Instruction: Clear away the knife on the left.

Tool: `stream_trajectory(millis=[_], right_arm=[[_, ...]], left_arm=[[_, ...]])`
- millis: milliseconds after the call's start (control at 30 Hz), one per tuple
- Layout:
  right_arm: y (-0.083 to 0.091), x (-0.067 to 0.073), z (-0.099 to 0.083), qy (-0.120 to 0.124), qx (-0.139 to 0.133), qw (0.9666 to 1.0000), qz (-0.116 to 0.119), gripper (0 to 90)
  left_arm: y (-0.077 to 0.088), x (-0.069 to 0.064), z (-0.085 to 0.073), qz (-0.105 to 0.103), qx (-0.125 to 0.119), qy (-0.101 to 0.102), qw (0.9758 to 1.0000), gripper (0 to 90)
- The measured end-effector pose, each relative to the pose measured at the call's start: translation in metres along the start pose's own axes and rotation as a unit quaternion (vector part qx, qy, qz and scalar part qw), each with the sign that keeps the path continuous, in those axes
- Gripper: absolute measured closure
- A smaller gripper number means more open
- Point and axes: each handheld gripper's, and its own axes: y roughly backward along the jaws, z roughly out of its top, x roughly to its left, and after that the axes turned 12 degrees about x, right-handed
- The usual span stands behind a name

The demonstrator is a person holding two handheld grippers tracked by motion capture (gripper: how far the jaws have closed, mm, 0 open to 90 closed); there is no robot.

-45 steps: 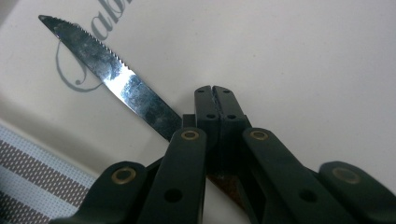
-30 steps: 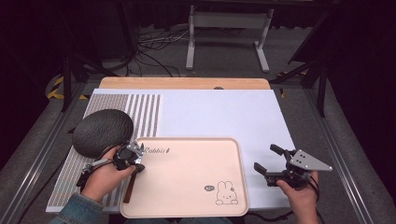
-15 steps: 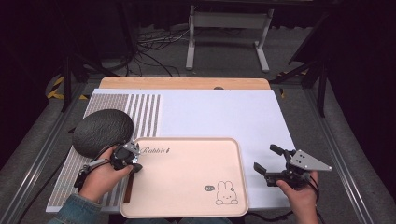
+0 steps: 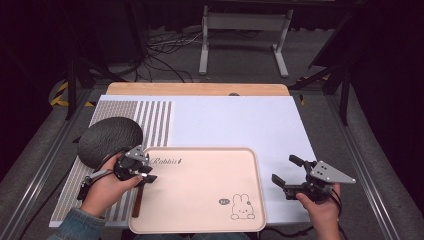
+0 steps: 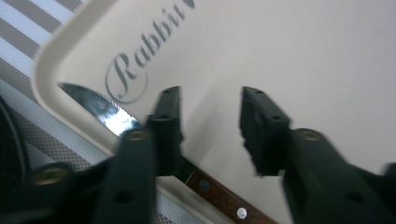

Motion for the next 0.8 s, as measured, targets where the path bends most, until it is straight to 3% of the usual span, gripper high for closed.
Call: stream_trajectory(millis=[67,100,167,200,433,567,667,700,800], right_arm=[[-0.001,0.001,0.0,0.0,0.005,1.0,0.002,5.9],[-0.001,0.001,0.0,0.0,0.005,1.0,0.002,5.9],[-0.002,0.001,0.001,0.003,0.001,1.0,0.002,5.9],[-0.002,0.001,0.001,0.003,0.001,1.0,0.002,5.9],[-0.001,0.001,0.001,0.001,-0.002,1.0,0.003,5.8],[-0.001,0.001,0.001,0.003,-0.001,1.0,0.002,5.6],[-0.002,0.002,0.001,0.002,0.002,1.0,0.001,5.6],[-0.002,0.002,0.001,0.004,0.001,1.0,0.001,5.5],[-0.001,0.002,0.001,0.006,-0.002,1.0,0.0,5.5]], left_arm=[[0.006,-0.001,-0.002,0.008,-0.03,-0.003,0.9995,29.5],[0.006,-0.001,-0.002,0.008,-0.03,-0.003,0.9995,24.0],[0.019,-0.001,-0.007,0.017,-0.066,-0.002,0.9977,18.0],[0.019,-0.001,-0.007,0.017,-0.066,-0.002,0.9977,15.4],[0.039,0.004,-0.027,0.029,-0.13,0.007,0.9911,10.2],[0.045,0.007,-0.043,0.034,-0.17,0.018,0.9847,7.8],[0.049,0.009,-0.054,0.036,-0.194,0.015,0.9801,6.4],[0.05,0.01,-0.058,0.036,-0.206,0.017,0.9776,6.4],[0.053,0.011,-0.071,0.043,-0.223,0.014,0.9737,6.5]])
